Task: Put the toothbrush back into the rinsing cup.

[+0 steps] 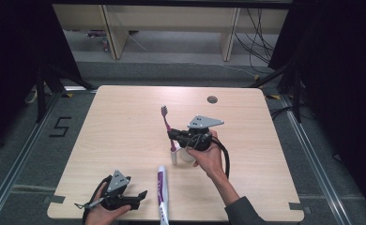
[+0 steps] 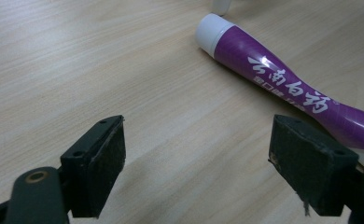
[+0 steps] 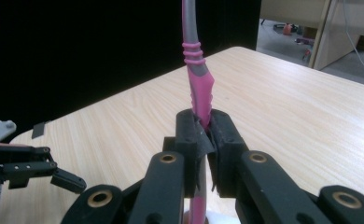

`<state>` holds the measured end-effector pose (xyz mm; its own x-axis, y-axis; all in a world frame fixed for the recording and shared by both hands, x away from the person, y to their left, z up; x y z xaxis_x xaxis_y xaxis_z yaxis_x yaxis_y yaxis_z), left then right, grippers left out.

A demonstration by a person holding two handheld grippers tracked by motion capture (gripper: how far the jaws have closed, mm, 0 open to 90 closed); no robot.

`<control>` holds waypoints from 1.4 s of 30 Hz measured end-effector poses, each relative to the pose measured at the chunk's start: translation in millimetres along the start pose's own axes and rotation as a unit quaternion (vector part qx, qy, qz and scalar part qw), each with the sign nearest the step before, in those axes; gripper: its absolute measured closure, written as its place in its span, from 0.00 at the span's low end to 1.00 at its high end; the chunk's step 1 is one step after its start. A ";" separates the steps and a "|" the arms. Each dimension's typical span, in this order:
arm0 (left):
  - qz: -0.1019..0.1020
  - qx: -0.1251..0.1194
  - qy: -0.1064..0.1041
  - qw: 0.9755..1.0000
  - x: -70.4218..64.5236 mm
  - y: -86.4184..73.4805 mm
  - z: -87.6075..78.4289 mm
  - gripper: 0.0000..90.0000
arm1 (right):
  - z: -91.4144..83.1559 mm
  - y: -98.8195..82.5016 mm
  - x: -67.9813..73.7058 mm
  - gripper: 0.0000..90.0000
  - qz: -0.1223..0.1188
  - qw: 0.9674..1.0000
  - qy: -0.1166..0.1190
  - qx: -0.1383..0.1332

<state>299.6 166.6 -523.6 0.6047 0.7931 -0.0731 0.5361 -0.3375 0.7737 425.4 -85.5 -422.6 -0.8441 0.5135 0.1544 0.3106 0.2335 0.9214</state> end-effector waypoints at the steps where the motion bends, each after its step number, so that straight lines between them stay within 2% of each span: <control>1: -0.001 0.000 -0.001 1.000 -0.3 -0.1 0.1 0.21 | 1.1 -4.1 0.9 0.93 0.007 1.000 0.001 0.002; 3: 0.000 0.001 0.000 1.000 -0.4 -0.1 0.0 0.21 | 1.6 -5.4 -0.2 0.93 -0.001 1.000 0.002 0.003; 4: 0.000 0.000 0.000 1.000 -0.1 0.0 0.0 0.21 | 1.6 -6.7 0.4 0.93 0.008 1.000 0.003 0.002; 6: 0.000 0.001 -0.001 1.000 -0.5 -0.1 0.0 0.21 | 0.8 -9.0 -0.6 0.93 -0.008 1.000 -0.001 0.006; 8: 0.001 0.001 -0.001 1.000 -0.4 -0.1 0.1 0.21 | 1.2 -9.9 0.7 0.93 -0.005 1.000 0.003 0.010; 10: -0.001 0.000 0.000 1.000 -0.3 0.0 0.0 0.21 | -0.3 -12.5 1.6 0.92 -0.015 1.000 -0.008 0.013; 12: 0.000 0.001 -0.001 1.000 -0.4 -0.1 -0.1 0.21 | -1.2 -15.1 2.2 0.92 -0.019 1.000 -0.008 0.019; 13: 0.000 0.002 -0.001 1.000 -0.5 -0.2 0.0 0.21 | -1.9 -16.9 3.3 0.92 -0.013 1.000 -0.005 0.028; 16: 0.001 0.001 0.000 1.000 -0.5 0.0 0.1 0.21 | -1.8 -20.4 2.0 0.92 -0.025 0.999 -0.010 0.026; 17: 0.003 0.001 0.001 1.000 -0.6 -0.2 0.2 0.21 | -2.2 -24.6 4.9 0.91 -0.003 0.999 -0.006 0.041; 18: 0.003 0.001 0.001 1.000 -0.6 -0.2 0.2 0.21 | -1.4 -25.6 2.3 0.90 -0.021 0.999 -0.009 0.039; 19: 0.002 0.002 0.000 1.000 -0.4 -0.2 0.4 0.21 | -0.7 -27.1 2.4 0.89 -0.014 0.999 -0.002 0.044; 20: 0.000 0.001 0.000 1.000 -0.4 -0.2 0.4 0.21 | -0.4 -28.2 1.4 0.87 -0.020 0.999 -0.004 0.044; 21: 0.000 0.000 0.002 1.000 -0.7 -0.2 0.2 0.21 | -0.8 -29.2 1.7 0.85 -0.019 0.999 -0.016 0.044; 22: 0.000 0.000 0.002 1.000 -0.7 -0.2 0.2 0.21 | -1.5 -29.9 2.4 0.84 -0.013 0.999 -0.012 0.051; 23: 0.000 0.001 0.000 1.000 -0.3 -0.1 0.4 0.21 | -1.9 -30.0 1.9 0.82 -0.020 0.999 -0.012 0.049; 24: 0.000 0.001 0.000 1.000 -0.3 -0.1 0.4 0.21 | -2.9 -30.5 2.8 0.80 -0.011 0.998 -0.011 0.054; 27: -0.002 0.001 0.000 1.000 -0.6 -0.2 0.2 0.21 | -3.9 -30.5 1.9 0.74 -0.019 0.999 -0.006 0.050; 28: 0.000 0.001 0.000 1.000 -0.6 -0.2 0.1 0.21 | -8.5 -31.0 2.6 0.69 -0.009 0.998 -0.018 0.061; 29: 0.001 0.001 -0.001 1.000 -0.4 -0.2 0.1 0.21 | -10.7 -31.6 4.0 0.68 0.003 0.998 -0.015 0.062; 30: -0.002 0.001 0.000 1.000 -0.5 -0.1 0.1 0.21 | -10.7 -31.6 4.0 0.68 0.003 0.998 -0.015 0.062; 31: -0.002 0.001 0.001 1.000 -0.4 -0.2 0.0 0.21 | -12.2 -31.8 1.8 0.65 -0.012 0.998 -0.021 0.055; 34: 0.000 0.002 0.000 1.000 -0.3 -0.3 0.4 0.21 | -22.2 -33.8 3.8 0.60 0.008 0.998 -0.021 0.063; 35: 0.000 0.002 0.001 1.000 -0.3 -0.4 0.4 0.21 | -28.8 -35.8 4.2 0.60 0.005 0.998 -0.029 0.063; 37: 0.003 0.004 0.001 1.000 -0.2 -0.5 0.6 0.21 | -35.3 -38.4 4.3 0.60 -0.004 0.997 -0.023 0.067; 39: 0.002 0.003 0.002 1.000 -0.3 -0.7 1.3 0.21 | -38.5 -39.8 5.7 0.60 0.001 0.997 -0.029 0.073; 40: 0.003 0.003 0.006 1.000 -0.1 -0.7 1.5 0.21 | -44.4 -44.9 7.5 0.59 0.007 0.997 -0.022 0.075; 41: 0.002 0.003 0.006 1.000 0.0 -0.8 1.5 0.21 | -46.8 -46.9 8.3 0.59 0.008 0.997 -0.030 0.076; 42: 0.002 0.003 0.006 1.000 -0.1 -0.8 1.6 0.21 | -49.6 -49.9 7.7 0.58 0.000 0.997 -0.028 0.075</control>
<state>300.1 166.0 -525.2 0.6002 0.7975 -0.0619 0.5371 -0.3444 0.7700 381.7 -134.2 -449.8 -0.8195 0.5580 0.1302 0.3764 0.3529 0.8566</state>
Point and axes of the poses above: each handheld gripper's, and its own axes: z roughly forward along the jaws, y roughly out of its top, x roughly to its left, the point moved 2 cm from there along z, roughly forward along the jaws, and after that the axes turned 1 degree about y, right-handed, at the moved point
